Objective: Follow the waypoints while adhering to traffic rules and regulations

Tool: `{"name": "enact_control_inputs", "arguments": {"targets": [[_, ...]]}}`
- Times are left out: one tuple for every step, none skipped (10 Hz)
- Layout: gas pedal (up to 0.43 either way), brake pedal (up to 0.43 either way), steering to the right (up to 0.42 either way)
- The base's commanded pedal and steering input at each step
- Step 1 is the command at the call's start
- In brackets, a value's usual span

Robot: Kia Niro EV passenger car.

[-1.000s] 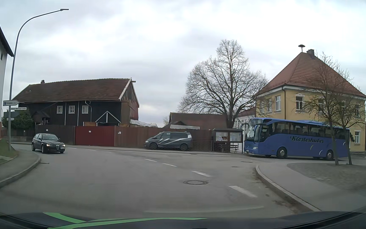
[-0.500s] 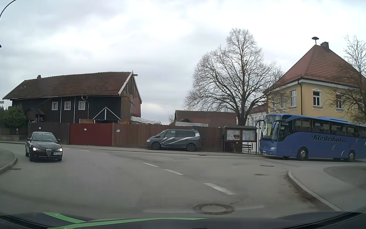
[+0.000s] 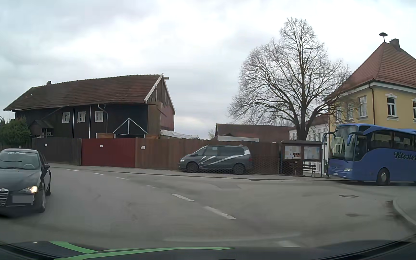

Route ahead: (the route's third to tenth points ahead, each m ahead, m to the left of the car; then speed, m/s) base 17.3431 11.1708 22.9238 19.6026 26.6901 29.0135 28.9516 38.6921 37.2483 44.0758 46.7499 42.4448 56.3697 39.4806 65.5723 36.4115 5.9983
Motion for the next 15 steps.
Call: {"name": "enact_control_inputs", "arguments": {"targets": [[0.028, 0.000, -0.150], [0.047, 0.000, -0.170], [0.067, 0.000, -0.182], [0.067, 0.000, -0.195], [0.067, 0.000, -0.207], [0.067, 0.000, -0.212], [0.067, 0.000, -0.217], [0.067, 0.000, -0.224], [0.067, 0.000, -0.227], [0.067, 0.000, -0.229], [0.067, 0.000, -0.233], [0.067, 0.000, -0.236], [0.067, 0.000, -0.241], [0.067, 0.000, -0.247], [0.067, 0.000, -0.251]]}}
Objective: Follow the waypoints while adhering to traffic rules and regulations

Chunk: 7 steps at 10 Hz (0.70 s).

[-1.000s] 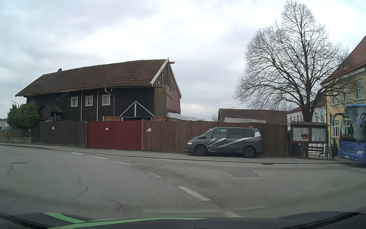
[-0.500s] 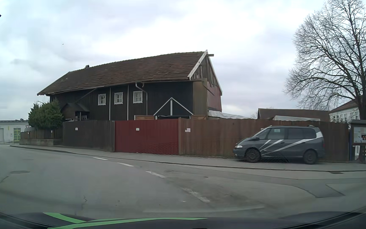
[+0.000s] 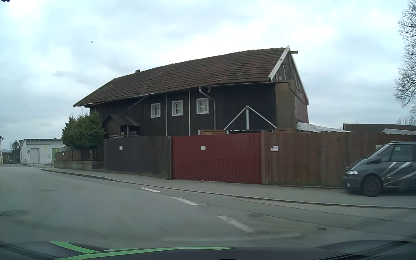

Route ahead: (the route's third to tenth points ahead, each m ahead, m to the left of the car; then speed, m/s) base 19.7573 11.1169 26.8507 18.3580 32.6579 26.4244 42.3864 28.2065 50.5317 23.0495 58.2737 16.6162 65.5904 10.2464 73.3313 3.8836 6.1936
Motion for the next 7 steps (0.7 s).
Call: {"name": "enact_control_inputs", "arguments": {"targets": [[0.067, 0.000, -0.253], [0.079, 0.000, -0.253], [0.079, 0.000, -0.253], [0.079, 0.000, -0.254], [0.079, 0.000, -0.253], [0.079, 0.000, -0.254], [0.079, 0.000, -0.253]]}}
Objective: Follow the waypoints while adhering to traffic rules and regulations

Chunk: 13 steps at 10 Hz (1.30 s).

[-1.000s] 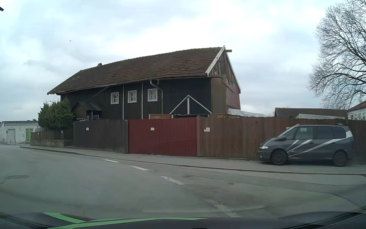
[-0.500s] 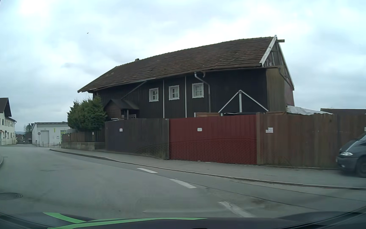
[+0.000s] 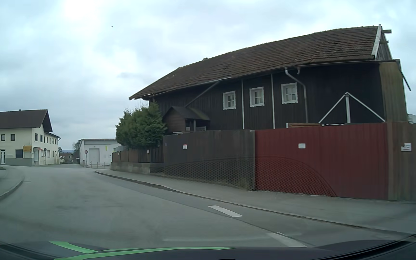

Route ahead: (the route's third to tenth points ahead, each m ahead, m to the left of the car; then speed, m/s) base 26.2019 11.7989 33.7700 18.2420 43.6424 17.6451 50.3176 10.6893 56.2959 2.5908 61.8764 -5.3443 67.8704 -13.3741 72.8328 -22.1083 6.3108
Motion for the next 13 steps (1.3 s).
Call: {"name": "enact_control_inputs", "arguments": {"targets": [[0.079, 0.000, -0.252], [0.079, 0.000, -0.249], [0.079, 0.000, -0.245], [0.087, 0.000, -0.237], [0.087, 0.000, -0.229], [0.087, 0.000, -0.220], [0.087, 0.000, -0.209], [0.087, 0.000, -0.199], [0.087, 0.000, -0.193], [0.087, 0.000, -0.189], [0.087, 0.000, -0.184], [0.087, 0.000, -0.178], [0.087, 0.000, -0.171]]}}
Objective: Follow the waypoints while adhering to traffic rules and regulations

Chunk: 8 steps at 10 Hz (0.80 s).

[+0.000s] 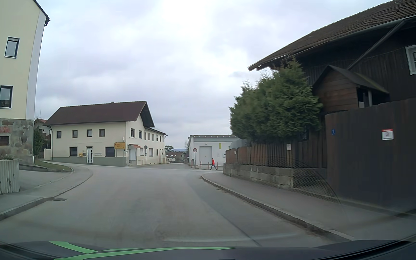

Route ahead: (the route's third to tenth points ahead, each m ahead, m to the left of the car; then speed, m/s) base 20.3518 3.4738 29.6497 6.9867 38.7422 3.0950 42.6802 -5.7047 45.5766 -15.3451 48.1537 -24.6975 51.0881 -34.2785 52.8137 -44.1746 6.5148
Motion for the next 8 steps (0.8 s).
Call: {"name": "enact_control_inputs", "arguments": {"targets": [[0.087, 0.000, -0.159], [0.087, 0.000, -0.147], [0.087, 0.000, -0.131], [0.087, 0.000, -0.112], [0.087, 0.000, -0.099], [0.087, 0.000, -0.085], [0.079, 0.000, -0.071], [0.059, 0.000, -0.056]]}}
